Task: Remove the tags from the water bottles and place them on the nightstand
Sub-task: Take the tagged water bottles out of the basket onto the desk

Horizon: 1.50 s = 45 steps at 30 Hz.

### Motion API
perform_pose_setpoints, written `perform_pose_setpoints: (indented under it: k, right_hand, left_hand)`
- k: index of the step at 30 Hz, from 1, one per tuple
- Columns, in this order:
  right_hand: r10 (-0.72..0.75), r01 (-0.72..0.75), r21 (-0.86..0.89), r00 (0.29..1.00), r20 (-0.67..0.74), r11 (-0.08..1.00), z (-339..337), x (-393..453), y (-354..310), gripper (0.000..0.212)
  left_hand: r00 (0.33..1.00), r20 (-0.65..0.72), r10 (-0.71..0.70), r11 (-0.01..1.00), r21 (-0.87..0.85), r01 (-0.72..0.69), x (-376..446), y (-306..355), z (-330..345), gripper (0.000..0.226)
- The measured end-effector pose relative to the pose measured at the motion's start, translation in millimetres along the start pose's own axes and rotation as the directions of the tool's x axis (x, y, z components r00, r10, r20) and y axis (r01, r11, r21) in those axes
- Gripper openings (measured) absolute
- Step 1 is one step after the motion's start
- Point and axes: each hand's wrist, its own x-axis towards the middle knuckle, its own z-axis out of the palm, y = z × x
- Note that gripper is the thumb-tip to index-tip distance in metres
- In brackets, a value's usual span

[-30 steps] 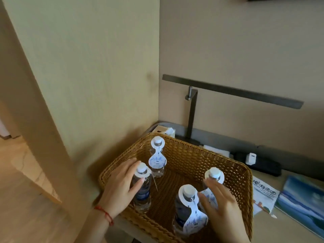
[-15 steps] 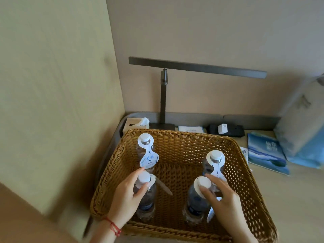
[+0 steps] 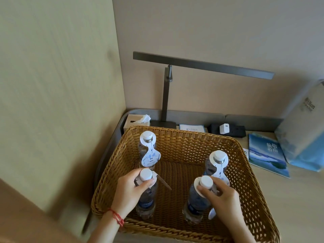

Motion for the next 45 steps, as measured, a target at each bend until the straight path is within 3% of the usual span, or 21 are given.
perform_pose_setpoints:
  k: [10,17,25,31,37,45]
  right_hand:
    - [-0.075,0.077,0.028,0.994,-0.077,0.997,9,6,-4,0.026]
    - [-0.111,0.136,0.164,0.982,-0.152,0.977,-2,17,-44,0.023]
    - [-0.220,0.260,0.213,0.956,-0.196,0.942,-14,31,-100,0.021]
    - [-0.214,0.271,0.319,0.955,-0.204,0.908,-21,40,-125,0.042]
    - [-0.284,0.333,0.419,0.943,-0.175,0.845,-35,48,-142,0.019]
    - [-0.415,0.376,0.487,0.909,-0.030,0.788,-70,65,-134,0.027]
  left_hand:
    - [0.995,-0.077,0.064,0.998,0.023,-0.062,0,-1,0,0.027]
    - [0.978,-0.199,0.068,0.983,-0.151,-0.099,11,22,-15,0.031]
    - [0.969,-0.203,0.141,0.925,-0.320,-0.202,40,56,-40,0.031]
    - [0.962,-0.215,0.166,0.887,-0.394,-0.241,53,85,-59,0.020]
    - [0.946,-0.268,0.183,0.885,-0.374,-0.278,49,110,-65,0.024]
    - [0.898,-0.426,0.114,0.929,-0.276,-0.248,25,146,-42,0.020]
